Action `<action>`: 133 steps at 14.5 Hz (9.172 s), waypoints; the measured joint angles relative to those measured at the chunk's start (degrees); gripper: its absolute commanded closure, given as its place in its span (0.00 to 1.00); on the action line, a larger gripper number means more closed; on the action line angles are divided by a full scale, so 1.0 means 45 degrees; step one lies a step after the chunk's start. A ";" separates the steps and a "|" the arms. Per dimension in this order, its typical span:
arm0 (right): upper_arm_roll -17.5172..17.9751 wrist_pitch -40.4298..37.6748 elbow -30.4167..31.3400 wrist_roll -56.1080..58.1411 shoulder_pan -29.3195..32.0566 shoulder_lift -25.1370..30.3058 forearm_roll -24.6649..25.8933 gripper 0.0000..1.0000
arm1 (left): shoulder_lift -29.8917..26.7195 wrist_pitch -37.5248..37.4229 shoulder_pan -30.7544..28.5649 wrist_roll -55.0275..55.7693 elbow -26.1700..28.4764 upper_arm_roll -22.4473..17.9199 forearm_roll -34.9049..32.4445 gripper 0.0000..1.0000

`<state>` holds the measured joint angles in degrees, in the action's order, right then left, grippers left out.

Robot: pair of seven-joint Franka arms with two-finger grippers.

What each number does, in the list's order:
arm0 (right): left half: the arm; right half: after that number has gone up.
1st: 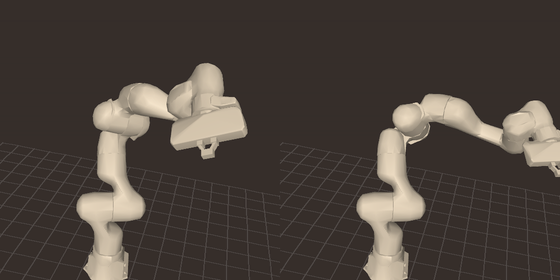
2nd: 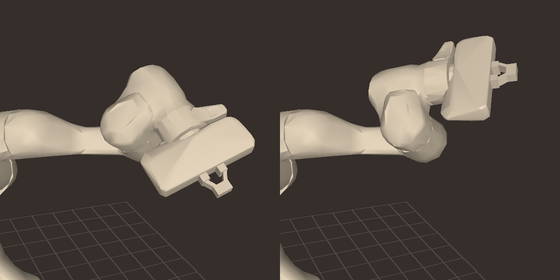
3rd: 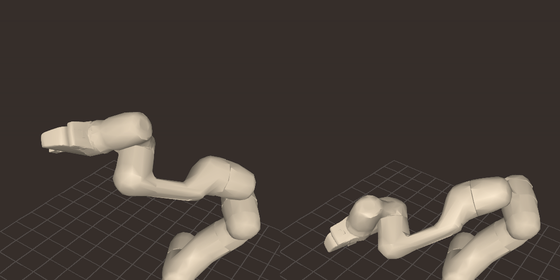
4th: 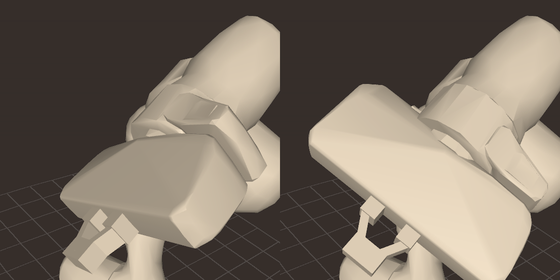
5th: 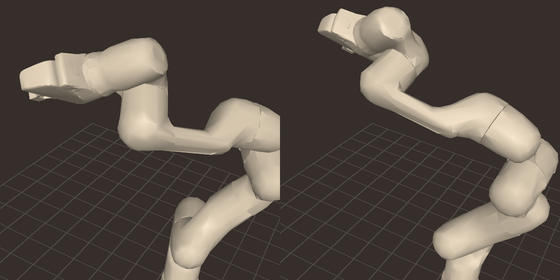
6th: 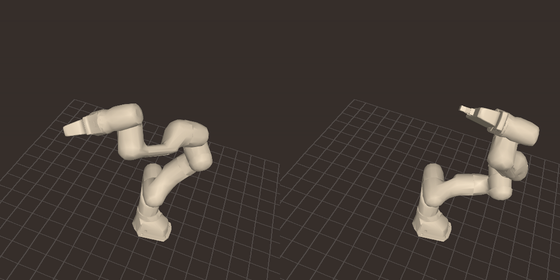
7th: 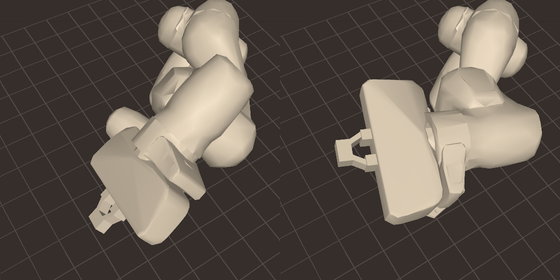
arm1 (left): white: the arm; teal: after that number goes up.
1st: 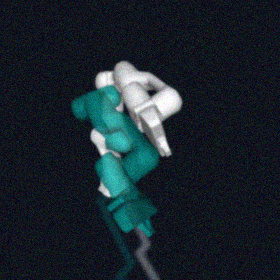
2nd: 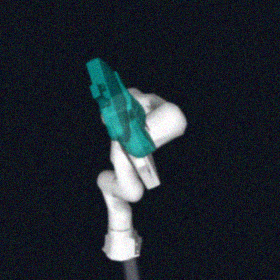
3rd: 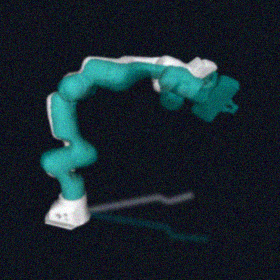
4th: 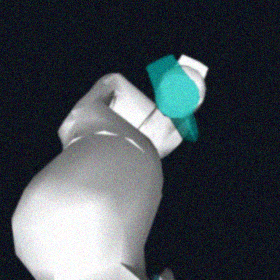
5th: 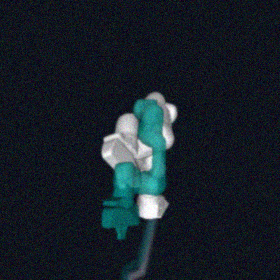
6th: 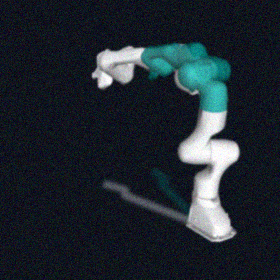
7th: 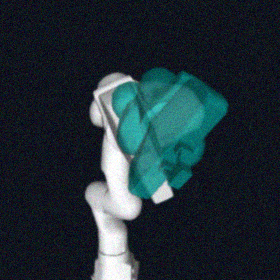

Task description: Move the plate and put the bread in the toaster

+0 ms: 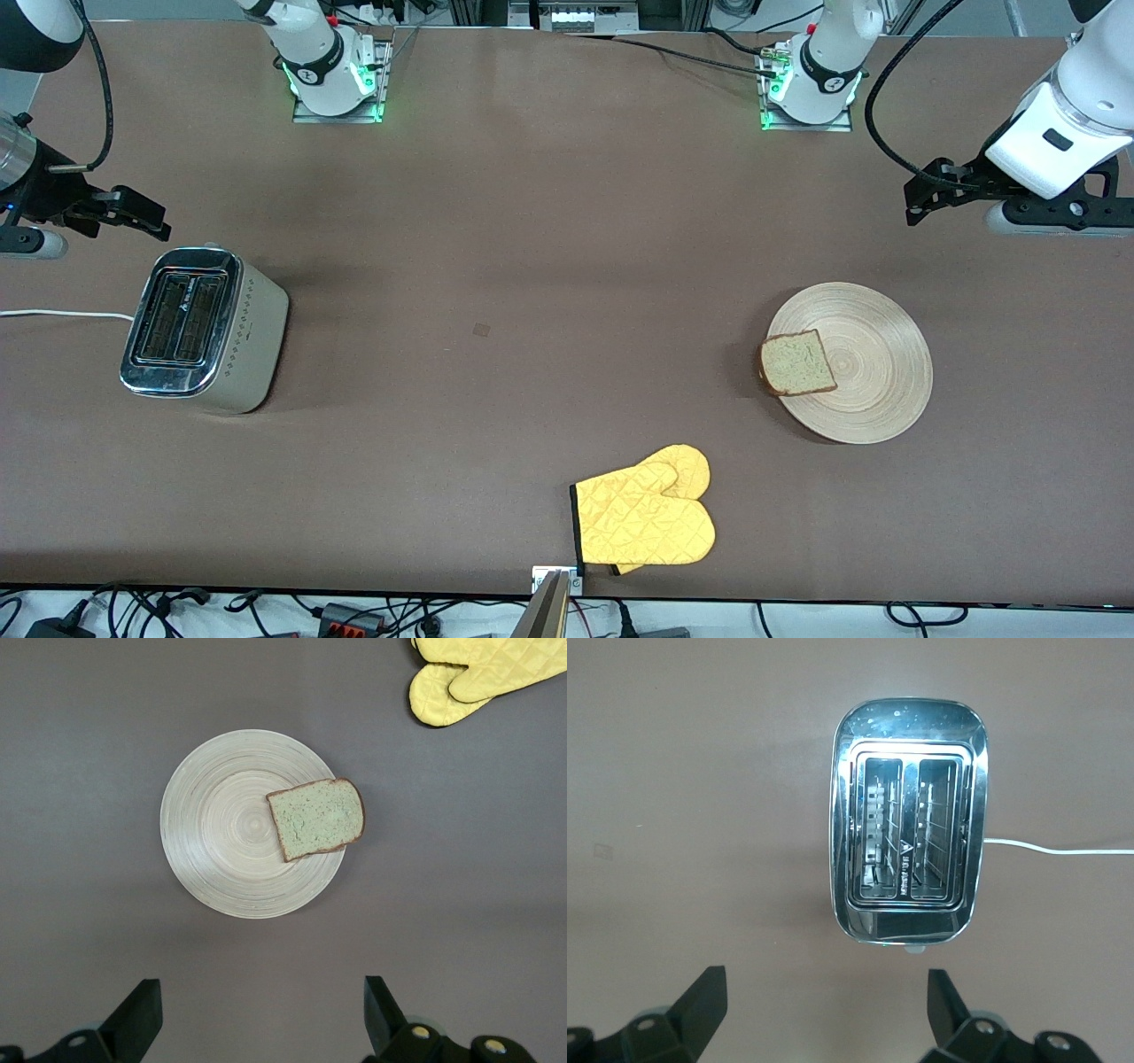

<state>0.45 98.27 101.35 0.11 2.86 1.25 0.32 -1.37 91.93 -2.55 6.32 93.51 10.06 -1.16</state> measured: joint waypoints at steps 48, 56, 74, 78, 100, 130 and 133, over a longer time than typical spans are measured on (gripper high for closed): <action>-0.0060 0.0016 -0.0156 -0.0045 0.0007 -0.0336 -0.0002 0.00 | 0.6676 -0.1579 -0.8058 -0.6980 -0.1156 -0.0143 0.7265 0.00; -0.0059 0.0019 -0.0157 -0.0045 0.0005 -0.0360 -0.0002 0.00 | 1.0011 0.0552 -0.8575 -1.0292 -0.1247 -0.0090 0.9279 0.02; -0.0064 0.0024 -0.0173 -0.0046 0.0011 -0.0525 -0.0002 0.00 | 1.1941 0.1587 -0.8533 -1.2800 -0.1151 0.0180 1.0181 0.35; -0.0065 -0.0005 -0.0186 -0.0047 0.0012 -0.0502 -0.0002 0.00 | 1.2079 0.1489 -0.8352 -1.3405 -0.1059 0.0358 1.0197 0.53; 0.0062 -0.0022 -0.0125 -0.0031 -0.0177 -0.0435 0.0076 0.00 | 1.2183 0.0766 -0.8269 -1.2934 -0.1261 0.0729 1.0523 0.99; 0.0134 0.3819 0.0465 -0.0133 -0.3303 -0.4374 -0.3481 0.00 | 1.1687 1.2158 -0.2936 -1.3097 0.3345 0.6399 1.7155 0.69; 0.0150 0.4145 0.0333 -0.0136 -0.3858 -0.4836 -0.3500 0.00 | 1.1686 1.2163 -0.2925 -1.3121 0.3340 0.6410 1.7161 0.00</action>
<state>1.12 116.92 102.85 -0.50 -14.50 -20.51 -15.43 51.22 146.67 -15.71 -52.73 108.54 38.91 76.06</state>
